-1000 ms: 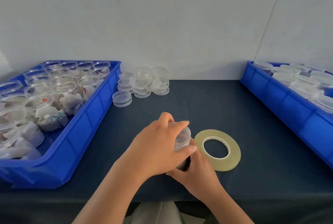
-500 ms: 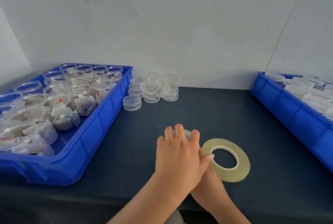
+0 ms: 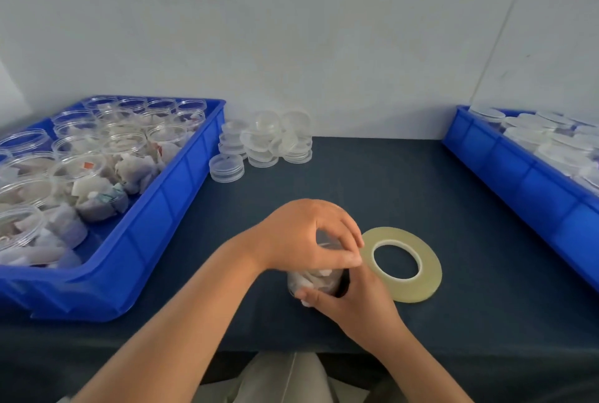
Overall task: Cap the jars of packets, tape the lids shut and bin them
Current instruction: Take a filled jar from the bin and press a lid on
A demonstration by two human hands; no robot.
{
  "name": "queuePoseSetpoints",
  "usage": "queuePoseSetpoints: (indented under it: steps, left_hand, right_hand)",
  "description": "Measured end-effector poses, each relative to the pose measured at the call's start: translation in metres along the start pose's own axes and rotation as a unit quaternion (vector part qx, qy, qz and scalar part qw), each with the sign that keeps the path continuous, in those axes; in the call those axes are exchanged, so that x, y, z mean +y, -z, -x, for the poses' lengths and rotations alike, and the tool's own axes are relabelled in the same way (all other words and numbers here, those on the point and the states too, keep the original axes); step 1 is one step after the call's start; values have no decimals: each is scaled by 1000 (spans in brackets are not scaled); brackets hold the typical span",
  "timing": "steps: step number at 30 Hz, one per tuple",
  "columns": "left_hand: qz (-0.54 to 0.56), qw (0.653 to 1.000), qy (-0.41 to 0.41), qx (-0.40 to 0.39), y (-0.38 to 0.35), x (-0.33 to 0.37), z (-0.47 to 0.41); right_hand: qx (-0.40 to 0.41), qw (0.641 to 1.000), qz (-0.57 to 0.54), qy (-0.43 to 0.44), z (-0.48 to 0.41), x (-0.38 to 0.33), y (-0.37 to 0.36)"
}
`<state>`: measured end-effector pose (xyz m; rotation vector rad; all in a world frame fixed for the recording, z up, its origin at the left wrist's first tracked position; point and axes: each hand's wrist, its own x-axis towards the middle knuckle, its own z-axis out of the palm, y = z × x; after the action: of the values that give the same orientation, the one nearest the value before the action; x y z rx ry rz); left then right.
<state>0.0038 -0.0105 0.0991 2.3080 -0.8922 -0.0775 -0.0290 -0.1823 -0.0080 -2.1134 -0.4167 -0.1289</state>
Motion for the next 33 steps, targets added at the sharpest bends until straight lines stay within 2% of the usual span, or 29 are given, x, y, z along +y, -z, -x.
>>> queuePoseSetpoints:
  steps: [3,5,10,12,14,16,20,23,25,28,33]
  left_hand:
    - [-19,999,35,-26,9,1,2]
    - [-95,992,78,4,14,5,7]
    - [-222,951,217,-2,-10,31,14]
    - [-226,939,252,59,-32,43,4]
    - [-275,925,236,115,-47,47,-7]
    - [-315,920,175,150,-50,39,-10]
    - [-207,965,46,154,-34,10,-1]
    - [-145,981,5,132,-28,3,2]
    - [-129,981,-4,144,-32,2,4]
    - [-142,966,22,213,-39,4,9]
    - [-181,918,191,297,-57,19,11]
  right_hand:
    - [5,1000,-18,6,1,-1,1]
    - [1,1000,-26,6,1,-3,0]
    - [-18,999,6,-31,0,8,-3]
    - [-43,996,53,-50,-1,13,-7]
    - [-42,993,110,-21,-3,14,-10]
    - [-48,992,119,-11,-5,12,-10]
    - [-26,999,43,-13,-3,7,-4]
    - [-31,999,35,-12,-2,6,-3]
    - [-20,999,40,-6,-1,5,-3]
    - [-5,1000,20,4,0,-1,-2]
    - [-4,1000,-1,-2,-1,1,-3]
